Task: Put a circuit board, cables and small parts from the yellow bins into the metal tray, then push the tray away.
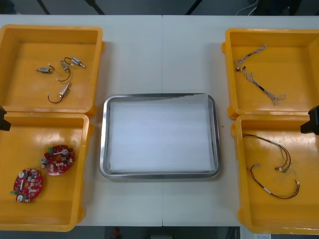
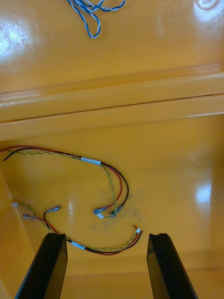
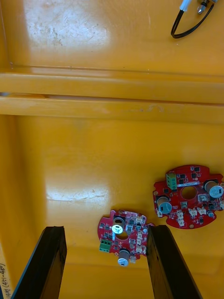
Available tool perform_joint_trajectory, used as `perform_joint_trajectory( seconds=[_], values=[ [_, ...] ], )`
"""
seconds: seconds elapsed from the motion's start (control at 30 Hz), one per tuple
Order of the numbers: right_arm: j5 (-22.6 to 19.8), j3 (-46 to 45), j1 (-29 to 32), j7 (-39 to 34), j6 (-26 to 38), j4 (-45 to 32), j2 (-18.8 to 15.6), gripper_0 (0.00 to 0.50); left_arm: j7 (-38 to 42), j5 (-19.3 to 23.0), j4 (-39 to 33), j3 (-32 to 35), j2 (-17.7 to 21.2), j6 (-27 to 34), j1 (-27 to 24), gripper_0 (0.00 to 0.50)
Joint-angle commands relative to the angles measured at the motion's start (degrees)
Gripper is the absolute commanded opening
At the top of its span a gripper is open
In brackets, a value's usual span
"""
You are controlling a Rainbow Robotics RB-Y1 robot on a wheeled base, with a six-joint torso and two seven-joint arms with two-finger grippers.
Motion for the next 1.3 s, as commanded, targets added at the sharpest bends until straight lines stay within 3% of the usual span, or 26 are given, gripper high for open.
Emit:
perform_joint_trajectory(
  seconds=[0.03,1.3],
  values=[
    [0.4,-1.7,0.8,1.9,-0.2,-1.6,0.2,0.5,-1.0,0.4,-0.1,-0.1,-0.3,-0.4,0.9,0.5],
    [0.4,-1.7,0.8,1.9,-0.2,-1.6,0.2,0.5,-1.0,0.4,-0.1,-0.1,-0.3,-0.4,0.9,0.5]
  ],
)
